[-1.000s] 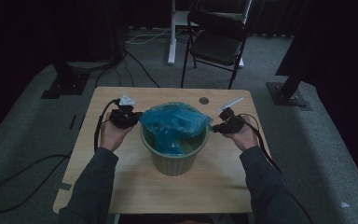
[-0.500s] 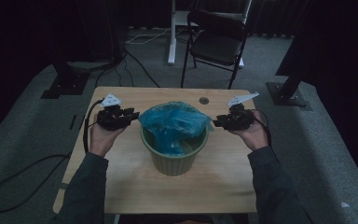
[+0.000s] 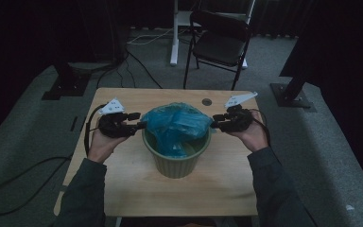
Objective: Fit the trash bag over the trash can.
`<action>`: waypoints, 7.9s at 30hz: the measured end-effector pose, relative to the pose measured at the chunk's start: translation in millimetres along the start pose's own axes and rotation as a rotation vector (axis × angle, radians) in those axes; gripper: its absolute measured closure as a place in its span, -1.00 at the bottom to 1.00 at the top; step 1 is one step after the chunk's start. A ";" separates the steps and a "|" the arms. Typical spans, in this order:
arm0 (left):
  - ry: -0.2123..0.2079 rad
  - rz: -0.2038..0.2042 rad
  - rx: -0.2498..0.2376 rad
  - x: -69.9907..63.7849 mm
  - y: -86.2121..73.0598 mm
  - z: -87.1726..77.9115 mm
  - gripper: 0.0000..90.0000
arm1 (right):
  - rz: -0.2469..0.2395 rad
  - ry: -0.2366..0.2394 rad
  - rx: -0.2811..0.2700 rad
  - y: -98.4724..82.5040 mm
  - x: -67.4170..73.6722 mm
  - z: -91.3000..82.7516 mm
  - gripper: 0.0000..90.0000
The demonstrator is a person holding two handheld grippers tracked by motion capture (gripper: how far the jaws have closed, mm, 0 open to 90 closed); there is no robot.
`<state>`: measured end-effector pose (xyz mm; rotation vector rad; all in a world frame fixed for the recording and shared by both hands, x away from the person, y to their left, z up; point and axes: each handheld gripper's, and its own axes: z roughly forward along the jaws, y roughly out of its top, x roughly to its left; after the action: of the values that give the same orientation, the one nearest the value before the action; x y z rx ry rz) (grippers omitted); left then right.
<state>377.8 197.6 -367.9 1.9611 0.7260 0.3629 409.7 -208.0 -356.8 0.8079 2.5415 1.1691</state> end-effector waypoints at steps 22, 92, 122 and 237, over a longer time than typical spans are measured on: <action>0.049 -0.047 -0.045 -13.4 -15.8 -9.9 0.94 | -0.056 0.062 0.033 -5.4 17.6 -8.4 1.00; 0.002 -0.197 -0.006 -8.6 -78.8 -20.2 0.43 | -0.074 0.222 0.099 -42.0 46.9 -0.3 0.54; -0.199 -0.117 -0.016 -34.5 -54.0 -10.7 0.97 | -0.091 0.230 0.057 -28.5 63.8 -5.4 1.00; -0.039 -0.182 -0.103 -3.5 -45.2 -37.8 0.27 | 0.030 0.129 0.050 -39.2 31.1 -10.5 0.33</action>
<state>339.8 237.4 -389.1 1.7855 0.8366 0.2459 364.6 -217.7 -378.9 0.8097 2.6816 1.2076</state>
